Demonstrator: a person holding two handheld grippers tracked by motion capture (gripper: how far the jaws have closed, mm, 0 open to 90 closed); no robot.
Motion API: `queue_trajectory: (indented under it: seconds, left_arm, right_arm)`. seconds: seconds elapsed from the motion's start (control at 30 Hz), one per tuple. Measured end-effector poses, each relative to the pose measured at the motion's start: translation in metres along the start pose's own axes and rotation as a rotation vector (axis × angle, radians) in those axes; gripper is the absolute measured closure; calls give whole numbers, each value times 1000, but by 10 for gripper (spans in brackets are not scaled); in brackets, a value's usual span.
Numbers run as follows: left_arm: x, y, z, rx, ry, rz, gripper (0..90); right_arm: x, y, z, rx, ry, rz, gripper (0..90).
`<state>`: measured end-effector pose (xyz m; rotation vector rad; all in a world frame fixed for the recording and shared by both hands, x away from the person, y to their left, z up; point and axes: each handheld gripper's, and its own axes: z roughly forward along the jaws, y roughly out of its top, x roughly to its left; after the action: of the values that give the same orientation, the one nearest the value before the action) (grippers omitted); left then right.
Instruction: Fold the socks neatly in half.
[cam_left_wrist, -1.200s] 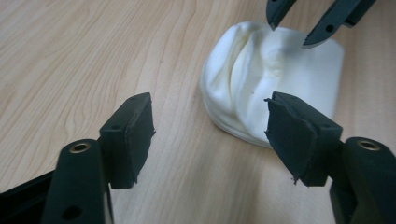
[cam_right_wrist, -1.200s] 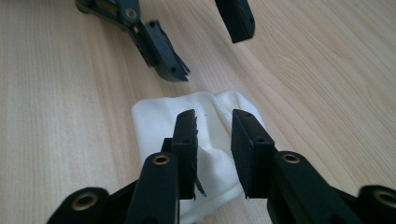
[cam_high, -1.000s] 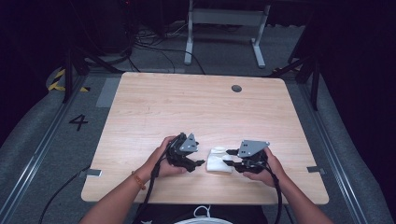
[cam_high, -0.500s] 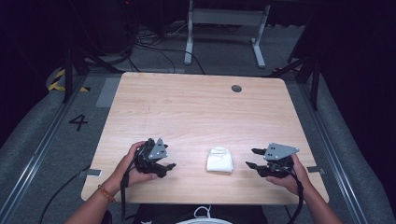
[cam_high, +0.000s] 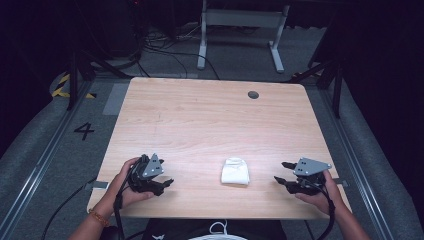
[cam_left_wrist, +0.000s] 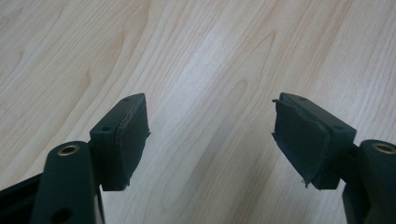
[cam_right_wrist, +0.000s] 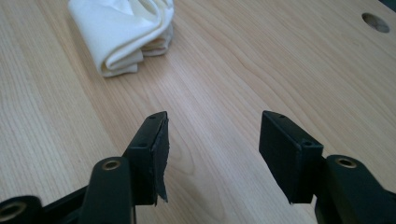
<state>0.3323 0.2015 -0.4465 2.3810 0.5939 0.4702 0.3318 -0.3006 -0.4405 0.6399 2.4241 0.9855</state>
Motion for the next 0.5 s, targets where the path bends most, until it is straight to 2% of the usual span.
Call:
queue_trajectory:
  seconds: [0.07, 0.13, 0.3, 0.43, 0.47, 0.5]
  left_arm:
    - [1, -5, -3, 3, 10, -3, 269]
    - [3, -9, -4, -1, 3, -26, 269]
    - [8, -19, -3, 7, 2, -52, 267]
    - [14, -28, -2, 11, -10, -86, 266]
    - [18, -33, -2, 13, -15, -105, 260]
    - [18, -33, -2, 13, -15, -105, 256]
  right_arm:
    - [-2, -5, -3, -2, -6, 16, 431]
    - [-3, -12, -7, 7, -13, 40, 426]
    - [-10, -29, -16, 9, -33, 83, 415]
    - [-16, -46, -23, 19, -45, 141, 395]
    - [-19, -56, -25, 23, -52, 172, 381]
    - [-19, -56, -25, 23, -52, 172, 381]
